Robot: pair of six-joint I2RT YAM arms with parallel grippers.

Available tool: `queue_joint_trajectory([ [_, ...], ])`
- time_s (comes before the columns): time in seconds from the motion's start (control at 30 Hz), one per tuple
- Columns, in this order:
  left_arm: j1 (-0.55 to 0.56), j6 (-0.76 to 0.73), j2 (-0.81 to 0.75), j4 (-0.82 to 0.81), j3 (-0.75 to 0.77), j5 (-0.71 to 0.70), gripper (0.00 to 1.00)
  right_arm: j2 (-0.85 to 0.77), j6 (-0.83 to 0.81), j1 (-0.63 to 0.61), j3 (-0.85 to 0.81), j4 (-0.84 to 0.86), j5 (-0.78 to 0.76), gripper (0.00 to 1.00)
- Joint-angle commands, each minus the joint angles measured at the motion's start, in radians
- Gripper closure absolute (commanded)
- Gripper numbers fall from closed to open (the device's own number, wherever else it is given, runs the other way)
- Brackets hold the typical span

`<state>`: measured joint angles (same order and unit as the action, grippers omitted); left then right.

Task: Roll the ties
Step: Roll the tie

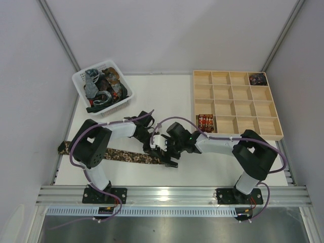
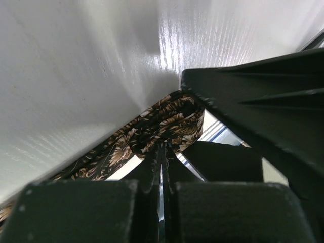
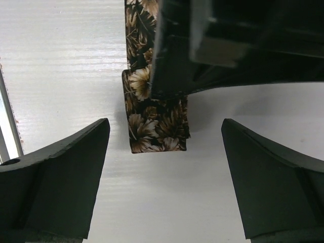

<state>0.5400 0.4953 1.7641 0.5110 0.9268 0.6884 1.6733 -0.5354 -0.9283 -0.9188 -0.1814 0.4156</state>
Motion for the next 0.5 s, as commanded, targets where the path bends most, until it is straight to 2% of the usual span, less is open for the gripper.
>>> queue_joint_trajectory([
  [0.0,-0.008,-0.029,0.008,-0.009,0.035,0.019,0.99,0.006,-0.035,-0.024,-0.014,0.017,-0.021,0.03],
  [0.2,-0.008,-0.034,0.014,-0.003,0.043,0.022,1.0,0.011,-0.018,-0.038,0.023,0.056,-0.133,0.1],
  [0.4,-0.008,-0.044,0.018,0.004,0.041,0.016,1.0,0.029,-0.005,-0.044,0.021,0.065,-0.199,0.25],
  [0.47,-0.009,-0.044,0.018,0.004,0.041,0.014,0.99,0.04,-0.005,-0.046,0.011,0.056,-0.193,0.27],
])
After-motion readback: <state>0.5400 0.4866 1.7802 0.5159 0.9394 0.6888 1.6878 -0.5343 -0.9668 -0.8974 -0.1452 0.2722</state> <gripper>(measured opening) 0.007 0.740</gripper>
